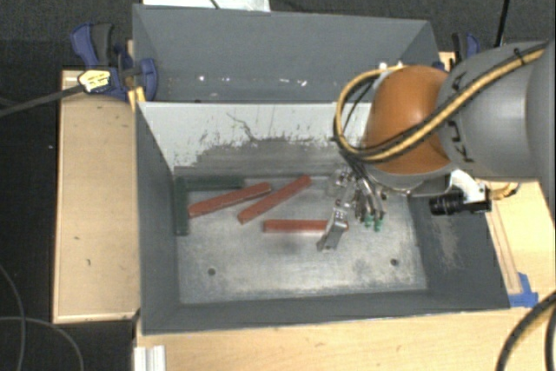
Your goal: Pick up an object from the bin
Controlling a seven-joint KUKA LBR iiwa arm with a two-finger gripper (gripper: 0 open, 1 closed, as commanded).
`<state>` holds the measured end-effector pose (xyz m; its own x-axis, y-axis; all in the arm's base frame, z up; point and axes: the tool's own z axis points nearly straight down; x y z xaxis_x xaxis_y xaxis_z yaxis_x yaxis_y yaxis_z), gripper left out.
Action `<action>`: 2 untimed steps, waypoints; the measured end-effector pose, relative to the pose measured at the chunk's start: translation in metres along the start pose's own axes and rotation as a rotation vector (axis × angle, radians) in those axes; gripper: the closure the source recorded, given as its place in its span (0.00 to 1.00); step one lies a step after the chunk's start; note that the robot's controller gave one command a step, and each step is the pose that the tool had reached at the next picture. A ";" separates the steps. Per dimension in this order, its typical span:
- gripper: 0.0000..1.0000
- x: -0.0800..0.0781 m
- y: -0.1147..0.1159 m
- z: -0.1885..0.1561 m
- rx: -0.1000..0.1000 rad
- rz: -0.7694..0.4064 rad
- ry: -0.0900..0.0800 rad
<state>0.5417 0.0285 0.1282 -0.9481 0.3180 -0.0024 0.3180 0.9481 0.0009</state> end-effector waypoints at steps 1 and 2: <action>1.00 0.005 0.064 0.058 -0.001 -0.386 0.001; 1.00 0.005 0.064 0.058 -0.001 -0.386 0.001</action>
Offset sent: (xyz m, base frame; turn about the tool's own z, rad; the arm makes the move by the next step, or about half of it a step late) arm 0.0000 0.0000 0.0000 0.0000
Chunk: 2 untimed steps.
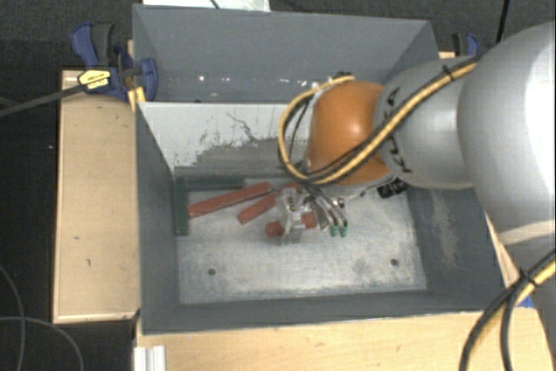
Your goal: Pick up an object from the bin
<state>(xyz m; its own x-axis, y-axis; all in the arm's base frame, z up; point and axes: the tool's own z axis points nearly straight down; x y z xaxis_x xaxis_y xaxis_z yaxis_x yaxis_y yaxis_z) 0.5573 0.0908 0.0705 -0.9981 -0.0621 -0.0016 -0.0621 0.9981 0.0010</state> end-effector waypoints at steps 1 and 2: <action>1.00 -0.014 -0.014 -0.120 0.000 -0.022 -0.001; 1.00 -0.014 -0.014 -0.120 0.000 -0.022 -0.001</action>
Offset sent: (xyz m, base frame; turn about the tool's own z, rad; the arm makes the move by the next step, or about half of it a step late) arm 0.0000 0.0000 0.0000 0.0000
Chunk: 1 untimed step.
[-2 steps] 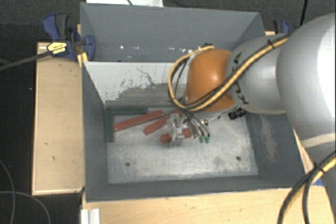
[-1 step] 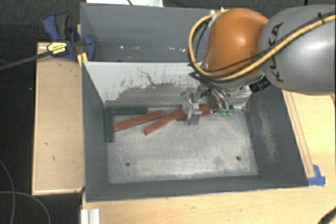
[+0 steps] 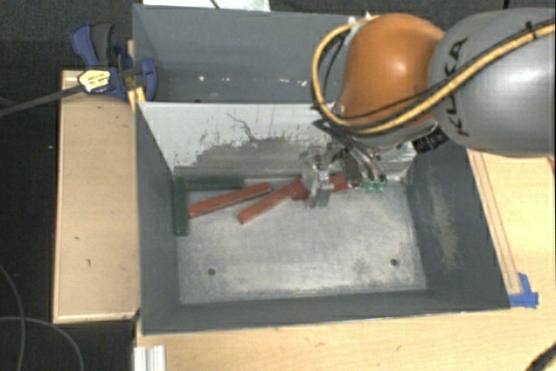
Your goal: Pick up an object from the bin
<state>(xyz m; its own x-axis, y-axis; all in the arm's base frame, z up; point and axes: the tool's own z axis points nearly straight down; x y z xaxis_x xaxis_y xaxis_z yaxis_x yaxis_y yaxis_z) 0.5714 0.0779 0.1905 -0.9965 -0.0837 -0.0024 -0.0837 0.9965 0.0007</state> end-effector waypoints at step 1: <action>1.00 0.007 -0.006 -0.031 0.000 -0.106 0.004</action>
Offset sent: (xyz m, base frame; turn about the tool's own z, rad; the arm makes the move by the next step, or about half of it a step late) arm -0.0067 -0.0510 0.2013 -0.3265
